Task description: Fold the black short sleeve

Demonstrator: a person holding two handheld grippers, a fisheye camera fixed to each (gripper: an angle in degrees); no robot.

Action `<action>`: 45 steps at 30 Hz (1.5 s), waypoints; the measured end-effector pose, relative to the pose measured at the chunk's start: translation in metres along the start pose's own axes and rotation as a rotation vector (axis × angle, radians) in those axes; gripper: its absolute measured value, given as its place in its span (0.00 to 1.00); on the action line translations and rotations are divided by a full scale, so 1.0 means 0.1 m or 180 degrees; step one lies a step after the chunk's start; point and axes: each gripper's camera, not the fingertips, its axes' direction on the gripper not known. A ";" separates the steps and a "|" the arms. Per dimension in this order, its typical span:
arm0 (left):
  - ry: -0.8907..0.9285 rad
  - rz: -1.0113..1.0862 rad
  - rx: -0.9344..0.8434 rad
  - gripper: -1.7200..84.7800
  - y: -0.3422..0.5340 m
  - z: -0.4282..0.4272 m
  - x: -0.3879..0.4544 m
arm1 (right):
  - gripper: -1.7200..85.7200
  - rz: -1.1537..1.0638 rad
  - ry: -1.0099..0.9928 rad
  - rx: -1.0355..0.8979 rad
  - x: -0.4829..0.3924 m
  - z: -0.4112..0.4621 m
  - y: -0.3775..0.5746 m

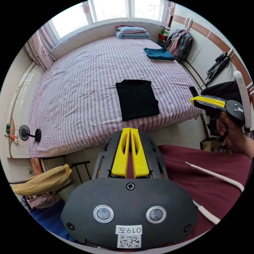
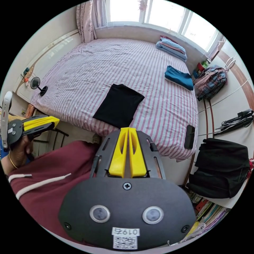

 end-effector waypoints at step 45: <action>0.0693 0.1359 -0.0363 0.03 -1.34 1.98 1.07 | 0.01 0.0966 0.0008 -0.0351 -1.60 -0.84 -0.71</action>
